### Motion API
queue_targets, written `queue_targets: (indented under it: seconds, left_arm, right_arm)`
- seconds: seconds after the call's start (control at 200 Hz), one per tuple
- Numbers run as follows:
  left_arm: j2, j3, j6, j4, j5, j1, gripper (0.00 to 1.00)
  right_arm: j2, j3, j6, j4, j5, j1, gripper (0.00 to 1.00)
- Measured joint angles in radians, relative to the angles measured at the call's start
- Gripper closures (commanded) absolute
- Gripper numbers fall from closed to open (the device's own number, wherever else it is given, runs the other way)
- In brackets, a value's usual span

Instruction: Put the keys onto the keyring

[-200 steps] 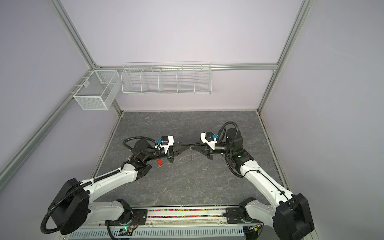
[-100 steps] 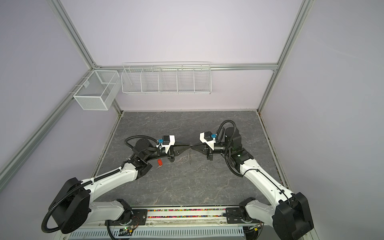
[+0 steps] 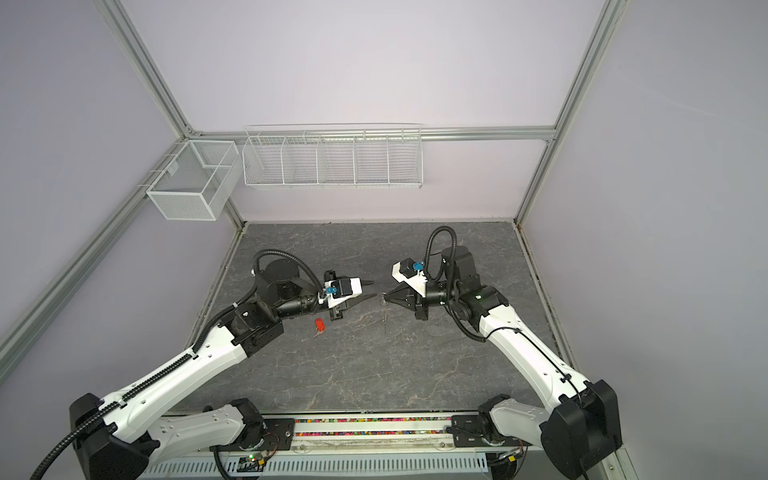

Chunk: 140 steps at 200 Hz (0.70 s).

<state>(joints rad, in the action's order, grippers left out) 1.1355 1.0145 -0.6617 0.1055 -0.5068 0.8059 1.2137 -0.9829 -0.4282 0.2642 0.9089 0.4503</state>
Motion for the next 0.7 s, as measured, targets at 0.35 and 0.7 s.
queue_targets:
  seconds: [0.35, 0.7]
  left_arm:
    - [0.070, 0.072, -0.092, 0.211, 0.127, 0.044, 0.73]
    - [0.123, 0.119, -0.123, 0.268, 0.194, 0.075, 0.82]
  right_arm:
    - [0.032, -0.021, -0.002, 0.051, -0.015, 0.023, 0.93]
    - [0.032, -0.030, -0.002, 0.060, -0.033, 0.039, 0.93]
